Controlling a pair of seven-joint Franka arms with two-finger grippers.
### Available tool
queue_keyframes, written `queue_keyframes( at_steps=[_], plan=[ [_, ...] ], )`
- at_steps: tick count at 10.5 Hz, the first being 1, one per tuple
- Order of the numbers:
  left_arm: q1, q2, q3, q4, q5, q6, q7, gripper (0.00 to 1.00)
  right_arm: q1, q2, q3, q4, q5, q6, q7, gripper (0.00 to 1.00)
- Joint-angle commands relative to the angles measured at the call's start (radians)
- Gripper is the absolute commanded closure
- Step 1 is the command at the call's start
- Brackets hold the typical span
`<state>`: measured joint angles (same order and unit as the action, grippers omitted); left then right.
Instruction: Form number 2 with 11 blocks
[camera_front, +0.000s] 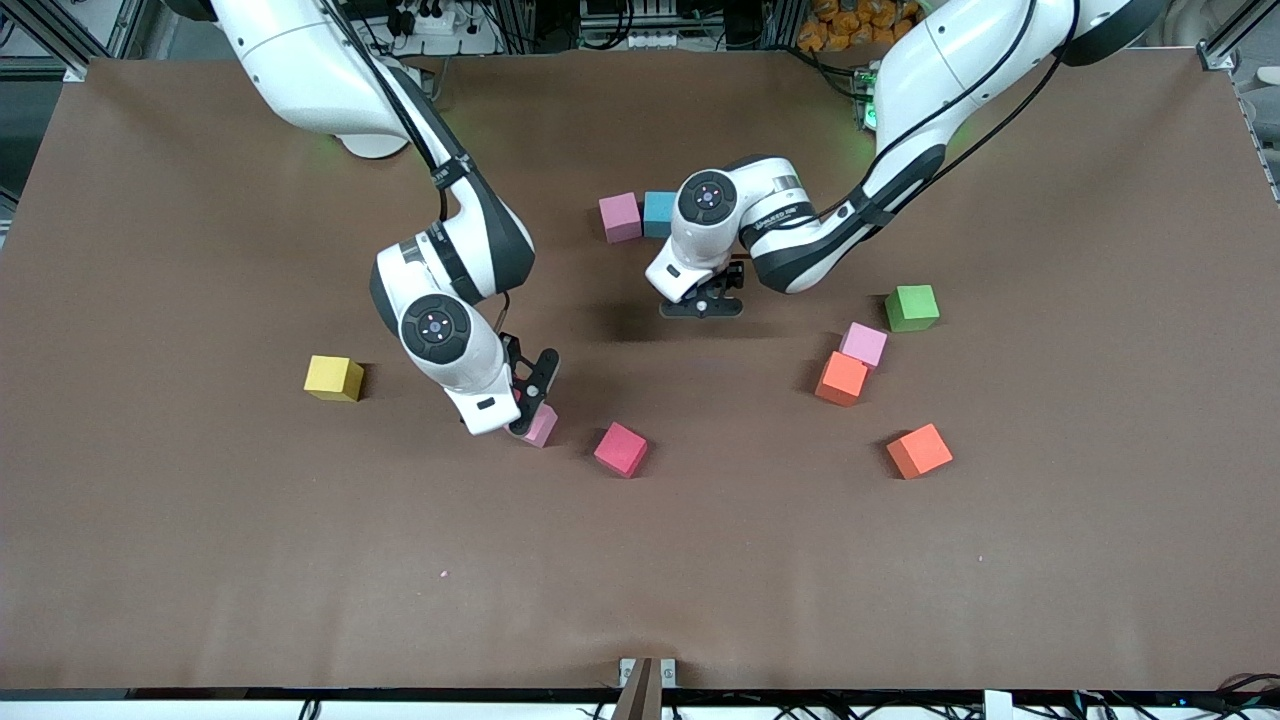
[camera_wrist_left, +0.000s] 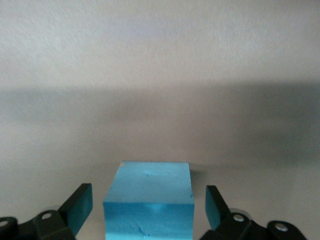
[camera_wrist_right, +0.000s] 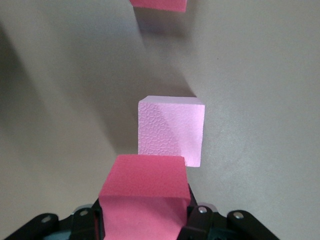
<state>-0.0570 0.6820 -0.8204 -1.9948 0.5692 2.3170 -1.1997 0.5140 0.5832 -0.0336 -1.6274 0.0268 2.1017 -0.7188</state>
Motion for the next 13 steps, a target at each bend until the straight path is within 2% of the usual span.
queue_keyframes(
  at_steps=[1, 3, 6, 9, 11, 13],
  plan=[
    [0.006, -0.103, -0.019, 0.0, -0.037, -0.062, -0.018, 0.0, 0.007, 0.015, 0.006, 0.027, -0.021, -0.003, -0.018, 0.61],
    [0.054, -0.142, -0.046, 0.048, -0.124, -0.138, 0.011, 0.0, 0.055, 0.006, 0.006, 0.037, -0.042, -0.005, -0.022, 0.61],
    [0.257, -0.15, -0.135, 0.066, -0.126, -0.151, 0.085, 0.0, 0.066, 0.003, 0.011, 0.07, -0.039, -0.083, -0.053, 0.61],
    [0.393, -0.148, -0.135, 0.074, -0.117, -0.151, 0.329, 0.0, 0.171, 0.012, 0.011, 0.069, -0.047, -0.057, -0.044, 0.61],
    [0.443, -0.139, -0.128, 0.088, -0.112, -0.151, 0.463, 0.0, 0.21, 0.03, 0.011, 0.063, -0.041, -0.006, -0.044, 0.61],
    [0.463, -0.109, -0.09, 0.096, -0.085, -0.149, 0.662, 0.0, 0.285, 0.061, 0.009, 0.063, -0.045, 0.035, -0.044, 0.61]
  ],
)
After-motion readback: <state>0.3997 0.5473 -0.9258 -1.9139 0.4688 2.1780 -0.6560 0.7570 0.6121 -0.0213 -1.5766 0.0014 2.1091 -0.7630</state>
